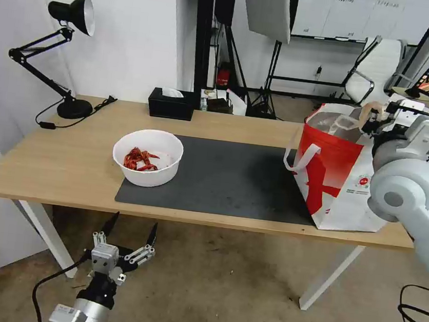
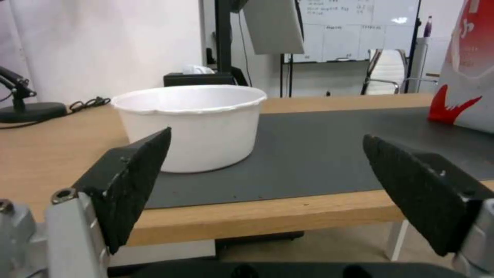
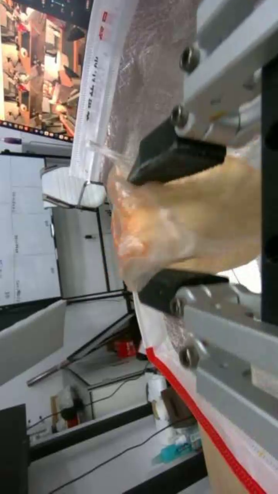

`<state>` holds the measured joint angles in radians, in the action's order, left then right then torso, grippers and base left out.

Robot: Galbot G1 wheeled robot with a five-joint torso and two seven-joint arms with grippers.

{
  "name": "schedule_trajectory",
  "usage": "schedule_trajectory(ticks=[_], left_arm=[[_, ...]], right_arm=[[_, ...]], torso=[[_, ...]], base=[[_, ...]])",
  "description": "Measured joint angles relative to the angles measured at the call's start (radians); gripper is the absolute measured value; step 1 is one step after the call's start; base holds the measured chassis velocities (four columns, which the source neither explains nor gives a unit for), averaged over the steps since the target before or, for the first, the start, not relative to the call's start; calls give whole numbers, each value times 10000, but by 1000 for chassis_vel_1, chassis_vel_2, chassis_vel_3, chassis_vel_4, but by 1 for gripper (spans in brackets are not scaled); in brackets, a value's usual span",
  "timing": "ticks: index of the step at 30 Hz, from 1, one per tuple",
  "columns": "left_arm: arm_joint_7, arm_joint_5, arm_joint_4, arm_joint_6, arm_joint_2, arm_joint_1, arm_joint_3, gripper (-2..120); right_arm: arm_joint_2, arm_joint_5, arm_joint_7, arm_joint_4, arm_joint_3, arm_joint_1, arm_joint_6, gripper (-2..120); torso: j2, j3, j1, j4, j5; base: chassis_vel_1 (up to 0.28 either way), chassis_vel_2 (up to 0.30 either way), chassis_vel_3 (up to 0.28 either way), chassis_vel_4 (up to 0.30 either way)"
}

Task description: Pick up the trash from the table and place it into the takeout bag.

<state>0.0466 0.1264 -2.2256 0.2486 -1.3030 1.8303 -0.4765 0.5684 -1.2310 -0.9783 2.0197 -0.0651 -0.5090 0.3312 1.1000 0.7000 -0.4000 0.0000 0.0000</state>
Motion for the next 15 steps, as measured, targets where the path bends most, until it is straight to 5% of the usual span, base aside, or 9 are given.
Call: schedule_trajectory(ticks=[15], left_arm=[[0, -133, -258, 5, -87, 164, -12, 100]], right_arm=[[-243, -120, 111, 274, 19, -24, 21, 95]], torso=[[0, 0, 0, 0, 0]], base=[[0, 0, 0, 0]])
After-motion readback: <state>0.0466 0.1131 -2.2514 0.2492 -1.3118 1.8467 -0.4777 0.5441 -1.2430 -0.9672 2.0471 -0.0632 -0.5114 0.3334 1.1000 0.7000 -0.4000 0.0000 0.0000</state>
